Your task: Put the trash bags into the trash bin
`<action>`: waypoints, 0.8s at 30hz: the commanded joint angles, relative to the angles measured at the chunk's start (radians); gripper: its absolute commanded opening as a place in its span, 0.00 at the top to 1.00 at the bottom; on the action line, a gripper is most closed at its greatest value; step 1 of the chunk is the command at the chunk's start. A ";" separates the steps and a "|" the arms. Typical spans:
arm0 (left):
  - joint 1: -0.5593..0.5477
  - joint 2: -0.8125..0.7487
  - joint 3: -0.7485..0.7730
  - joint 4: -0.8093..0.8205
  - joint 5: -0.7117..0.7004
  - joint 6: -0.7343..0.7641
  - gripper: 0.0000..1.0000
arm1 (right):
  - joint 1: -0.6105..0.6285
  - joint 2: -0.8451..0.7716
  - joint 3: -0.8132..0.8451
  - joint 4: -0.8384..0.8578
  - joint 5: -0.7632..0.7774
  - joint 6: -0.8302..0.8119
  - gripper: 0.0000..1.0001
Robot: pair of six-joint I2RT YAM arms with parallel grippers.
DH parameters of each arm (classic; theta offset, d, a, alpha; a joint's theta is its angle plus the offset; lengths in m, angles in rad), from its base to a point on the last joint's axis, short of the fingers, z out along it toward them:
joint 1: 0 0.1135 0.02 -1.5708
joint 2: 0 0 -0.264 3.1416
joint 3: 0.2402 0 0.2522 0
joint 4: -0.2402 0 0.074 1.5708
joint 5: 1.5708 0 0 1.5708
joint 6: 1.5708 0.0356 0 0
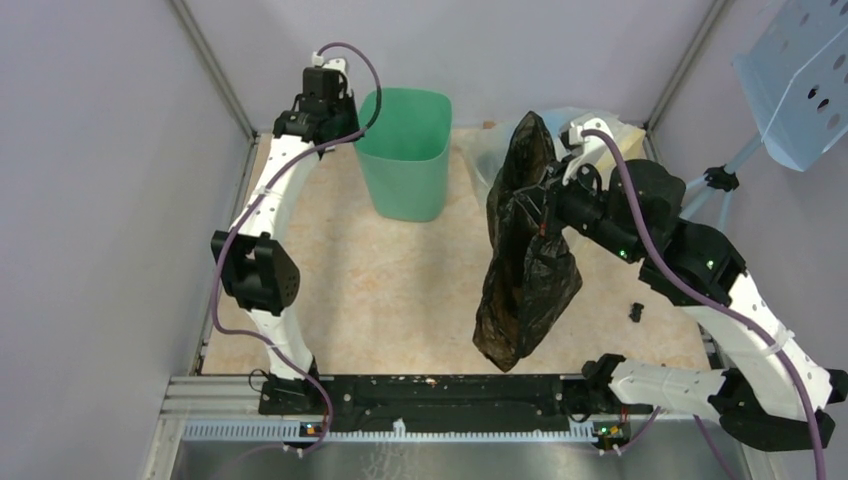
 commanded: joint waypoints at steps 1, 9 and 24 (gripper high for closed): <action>-0.003 0.001 0.070 -0.068 0.040 0.031 0.98 | -0.006 -0.012 0.116 -0.003 0.033 -0.032 1.00; -0.039 -0.086 0.028 -0.139 0.086 0.053 1.00 | -0.006 0.093 0.433 0.008 -0.048 -0.060 1.00; -0.116 -0.292 -0.134 -0.196 0.191 0.020 1.00 | -0.006 0.239 0.609 0.399 -0.174 -0.053 1.00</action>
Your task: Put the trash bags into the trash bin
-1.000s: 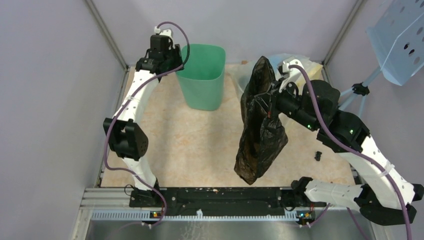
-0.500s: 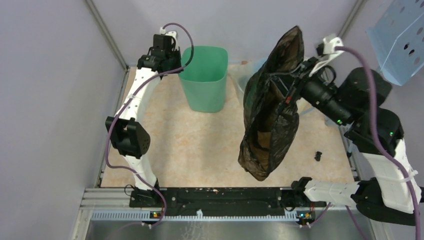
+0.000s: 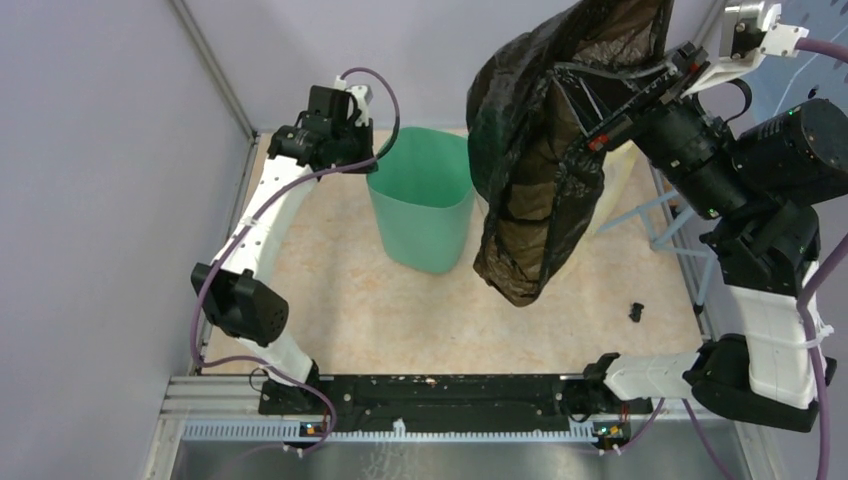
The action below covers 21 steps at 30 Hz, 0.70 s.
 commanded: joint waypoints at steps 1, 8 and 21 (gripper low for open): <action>-0.038 -0.134 -0.053 0.035 0.042 -0.032 1.00 | -0.006 0.038 -0.016 0.222 -0.077 0.022 1.00; -0.081 -0.241 -0.192 0.103 0.034 -0.077 0.91 | -0.006 0.119 -0.031 0.303 -0.188 0.145 1.00; -0.083 -0.448 -0.259 0.121 0.054 -0.096 0.41 | -0.006 0.096 -0.259 0.408 -0.209 0.263 1.00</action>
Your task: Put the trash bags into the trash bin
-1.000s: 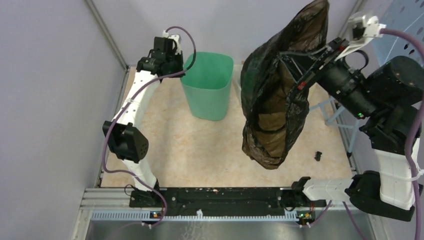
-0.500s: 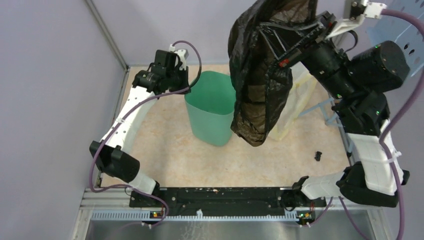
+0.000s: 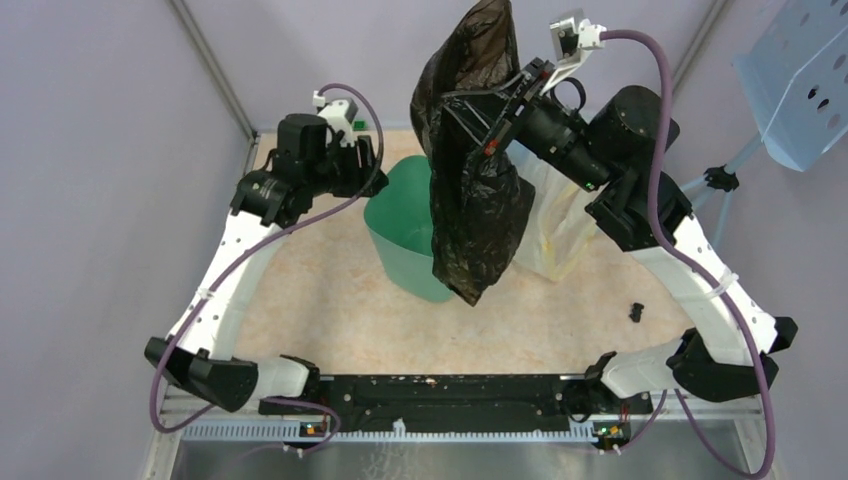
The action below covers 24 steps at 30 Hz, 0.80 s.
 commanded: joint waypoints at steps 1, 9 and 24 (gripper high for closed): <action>-0.001 -0.112 0.000 0.045 0.038 -0.020 0.40 | -0.006 -0.015 0.015 0.096 -0.046 0.064 1.00; 0.000 -0.358 -0.138 0.170 0.283 -0.108 0.14 | -0.006 0.028 0.057 0.110 -0.071 0.086 1.00; -0.001 -0.665 -0.567 0.778 0.674 -0.452 0.01 | -0.006 0.093 0.068 0.164 -0.058 0.121 1.00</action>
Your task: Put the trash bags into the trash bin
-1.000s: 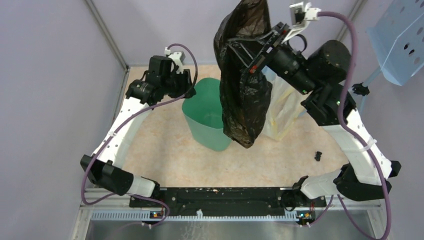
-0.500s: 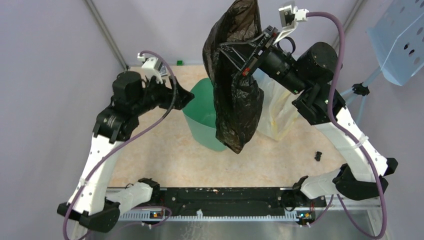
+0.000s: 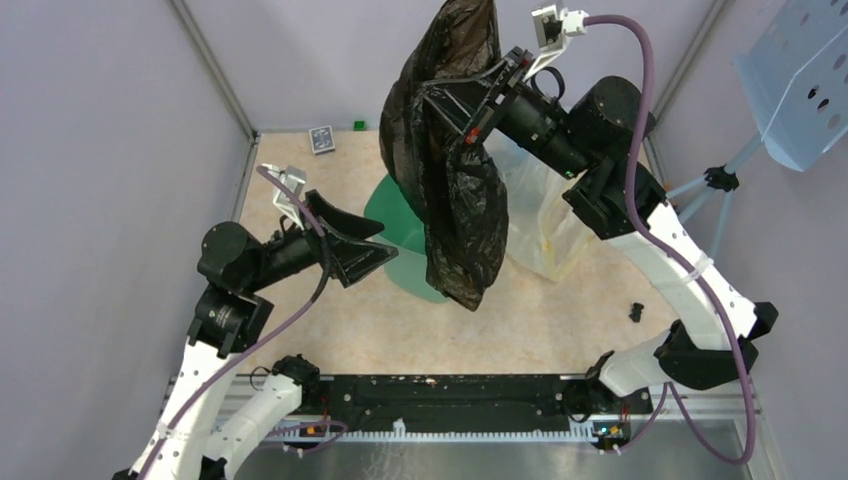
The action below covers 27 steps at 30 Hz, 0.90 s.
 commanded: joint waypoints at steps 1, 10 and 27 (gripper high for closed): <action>-0.001 -0.001 -0.006 0.160 0.079 -0.081 0.01 | -0.006 0.019 0.031 0.072 -0.002 0.026 1.00; -0.002 0.025 0.035 0.179 0.073 -0.090 0.01 | -0.005 0.026 -0.021 0.117 0.017 0.025 1.00; -0.267 0.152 0.079 0.166 -0.225 0.005 0.01 | -0.004 0.042 -0.116 0.141 0.173 -0.052 1.00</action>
